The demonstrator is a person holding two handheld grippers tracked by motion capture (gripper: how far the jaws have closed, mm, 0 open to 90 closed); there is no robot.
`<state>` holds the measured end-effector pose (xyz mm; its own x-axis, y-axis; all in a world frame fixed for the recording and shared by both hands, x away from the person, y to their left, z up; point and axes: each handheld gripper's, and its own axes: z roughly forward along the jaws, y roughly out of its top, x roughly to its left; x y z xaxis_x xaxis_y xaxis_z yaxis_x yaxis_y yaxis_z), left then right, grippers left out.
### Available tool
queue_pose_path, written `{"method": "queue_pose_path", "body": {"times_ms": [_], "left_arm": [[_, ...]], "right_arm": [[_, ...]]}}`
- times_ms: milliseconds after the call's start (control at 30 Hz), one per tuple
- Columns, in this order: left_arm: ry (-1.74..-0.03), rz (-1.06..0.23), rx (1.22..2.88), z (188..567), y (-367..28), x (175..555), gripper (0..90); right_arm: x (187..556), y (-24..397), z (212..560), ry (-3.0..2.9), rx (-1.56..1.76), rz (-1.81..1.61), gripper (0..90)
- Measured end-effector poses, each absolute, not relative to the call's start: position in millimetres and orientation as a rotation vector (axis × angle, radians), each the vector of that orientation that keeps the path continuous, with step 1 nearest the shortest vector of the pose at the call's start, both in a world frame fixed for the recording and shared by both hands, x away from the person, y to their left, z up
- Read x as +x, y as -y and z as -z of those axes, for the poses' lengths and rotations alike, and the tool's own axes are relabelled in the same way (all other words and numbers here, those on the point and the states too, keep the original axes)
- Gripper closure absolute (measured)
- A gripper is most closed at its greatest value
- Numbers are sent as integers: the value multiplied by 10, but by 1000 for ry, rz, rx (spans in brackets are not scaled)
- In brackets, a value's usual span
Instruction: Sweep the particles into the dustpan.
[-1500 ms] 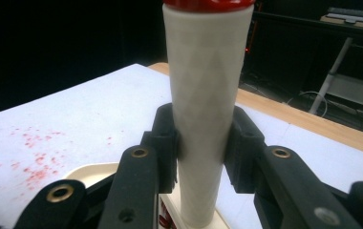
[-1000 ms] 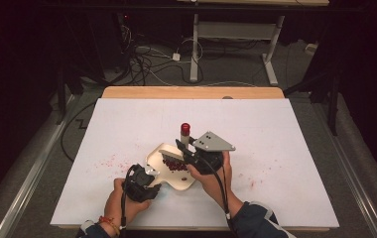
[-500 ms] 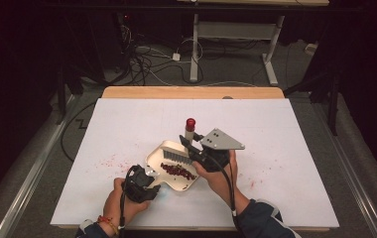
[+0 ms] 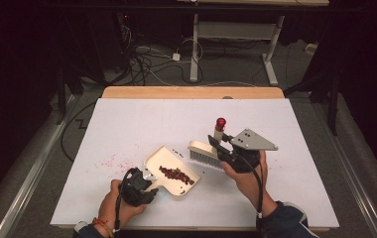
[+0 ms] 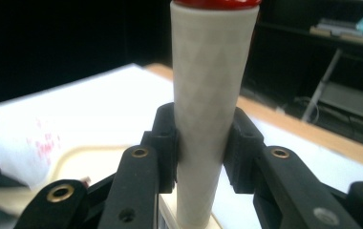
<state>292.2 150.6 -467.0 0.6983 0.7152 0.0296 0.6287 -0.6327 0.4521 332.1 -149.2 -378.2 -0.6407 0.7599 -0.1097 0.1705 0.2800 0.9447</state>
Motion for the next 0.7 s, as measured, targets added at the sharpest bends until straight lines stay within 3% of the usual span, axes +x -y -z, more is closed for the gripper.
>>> {"method": "queue_pose_path", "body": {"times_ms": [333,700], "left_arm": [[-1031,-301,2516,4670,-1493,2864,627],[-1031,-290,2518,4673,-1473,2893,626]], "right_arm": [[3070,1911,3825,-2037,863,-1276,701],[2980,1694,3883,-2082,782,-1345,700]]}}
